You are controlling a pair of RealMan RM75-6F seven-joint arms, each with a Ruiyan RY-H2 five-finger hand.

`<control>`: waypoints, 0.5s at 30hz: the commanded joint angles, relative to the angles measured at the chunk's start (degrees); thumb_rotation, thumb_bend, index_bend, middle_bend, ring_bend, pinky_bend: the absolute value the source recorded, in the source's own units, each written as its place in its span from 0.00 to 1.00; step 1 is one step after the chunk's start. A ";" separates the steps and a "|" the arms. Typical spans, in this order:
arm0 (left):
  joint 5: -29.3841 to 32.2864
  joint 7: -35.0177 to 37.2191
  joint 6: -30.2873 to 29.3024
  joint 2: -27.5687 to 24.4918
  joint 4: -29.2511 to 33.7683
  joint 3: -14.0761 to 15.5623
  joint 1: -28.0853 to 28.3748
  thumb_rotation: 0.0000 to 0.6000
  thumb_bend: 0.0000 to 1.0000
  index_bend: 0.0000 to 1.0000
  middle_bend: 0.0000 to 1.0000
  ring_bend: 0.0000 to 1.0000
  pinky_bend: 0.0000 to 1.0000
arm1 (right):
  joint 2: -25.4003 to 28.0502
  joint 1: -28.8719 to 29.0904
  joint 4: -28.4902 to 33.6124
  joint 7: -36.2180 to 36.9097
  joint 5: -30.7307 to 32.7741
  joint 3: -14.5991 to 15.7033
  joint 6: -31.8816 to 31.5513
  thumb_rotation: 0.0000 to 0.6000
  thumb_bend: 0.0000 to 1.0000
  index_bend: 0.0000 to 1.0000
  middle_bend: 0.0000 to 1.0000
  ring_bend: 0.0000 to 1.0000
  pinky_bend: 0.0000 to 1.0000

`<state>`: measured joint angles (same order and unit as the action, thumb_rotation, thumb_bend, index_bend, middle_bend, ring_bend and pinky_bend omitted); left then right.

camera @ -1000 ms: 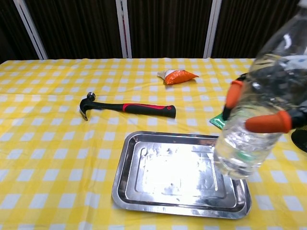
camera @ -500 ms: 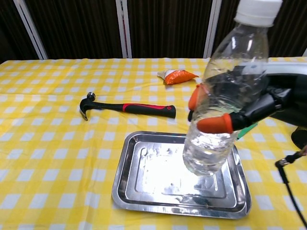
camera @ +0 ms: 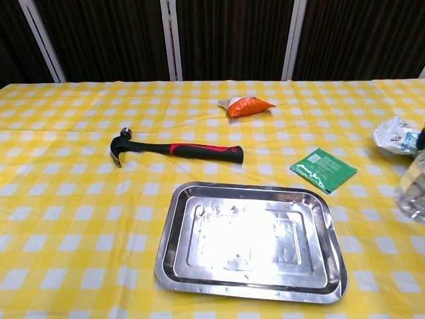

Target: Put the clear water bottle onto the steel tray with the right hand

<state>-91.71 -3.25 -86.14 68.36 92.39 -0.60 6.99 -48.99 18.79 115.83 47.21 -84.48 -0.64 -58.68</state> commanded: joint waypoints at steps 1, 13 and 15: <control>-0.10 -0.42 0.12 0.21 0.09 0.10 0.05 1.00 0.19 0.08 0.00 0.00 0.00 | 4.00 -2.00 -5.66 8.56 -7.38 2.26 -2.13 1.00 0.51 0.66 0.53 0.27 0.00; -0.36 2.45 -0.50 -0.85 0.24 0.06 -0.08 1.00 0.19 0.08 0.00 0.00 0.00 | -6.93 4.99 2.71 -6.38 -3.90 -0.44 6.12 1.00 0.51 0.66 0.53 0.27 0.00; -0.80 3.38 -0.83 -1.14 0.16 0.08 -0.06 1.00 0.19 0.08 0.00 0.00 0.00 | -10.23 6.29 4.15 -10.49 -1.91 -1.19 7.48 1.00 0.51 0.66 0.53 0.27 0.00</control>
<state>-92.21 -0.34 -86.75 67.47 92.59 -0.55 6.92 -54.70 22.65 117.22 42.07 -89.43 -0.50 -53.93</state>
